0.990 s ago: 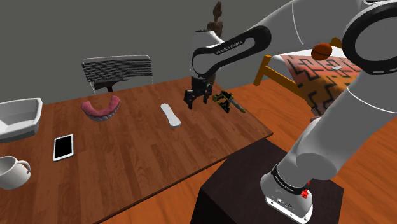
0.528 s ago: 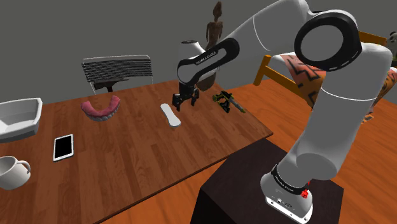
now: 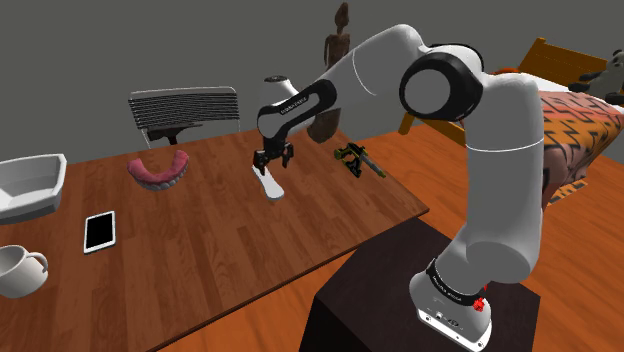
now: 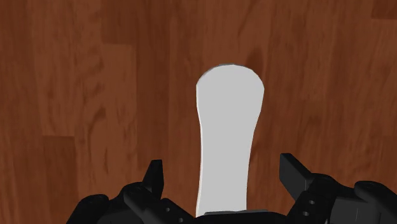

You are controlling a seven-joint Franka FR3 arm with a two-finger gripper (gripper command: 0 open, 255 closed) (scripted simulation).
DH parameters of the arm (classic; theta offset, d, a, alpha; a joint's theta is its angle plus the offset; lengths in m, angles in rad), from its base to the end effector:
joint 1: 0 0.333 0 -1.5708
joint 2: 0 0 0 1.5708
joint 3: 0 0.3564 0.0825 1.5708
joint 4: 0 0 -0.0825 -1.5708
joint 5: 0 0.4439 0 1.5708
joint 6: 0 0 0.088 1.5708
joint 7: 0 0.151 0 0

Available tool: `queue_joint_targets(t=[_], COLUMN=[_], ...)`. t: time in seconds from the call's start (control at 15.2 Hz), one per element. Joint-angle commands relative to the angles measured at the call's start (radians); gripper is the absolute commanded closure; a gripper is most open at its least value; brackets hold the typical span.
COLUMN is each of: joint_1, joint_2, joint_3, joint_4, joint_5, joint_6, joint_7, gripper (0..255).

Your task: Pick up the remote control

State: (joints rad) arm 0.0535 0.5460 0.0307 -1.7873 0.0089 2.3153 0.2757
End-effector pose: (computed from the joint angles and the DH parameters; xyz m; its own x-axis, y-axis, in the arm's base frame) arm 0.7164 0.0599 0.1954 0.9795 -0.2003 -0.0233 -0.2007 -0.9795 -0.0167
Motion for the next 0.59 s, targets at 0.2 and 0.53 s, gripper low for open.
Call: queue_joint_targets(t=[0.2, 0.53], joint_1=[0.009, 0.009], joint_2=[0.147, 0.194], joint_3=[-0.005, -0.005], joint_4=[0.155, 0.160], joint_5=[-0.006, -0.006], joint_6=[0.007, 0.049], joint_7=[0.013, 0.013], gripper=[0, 0])
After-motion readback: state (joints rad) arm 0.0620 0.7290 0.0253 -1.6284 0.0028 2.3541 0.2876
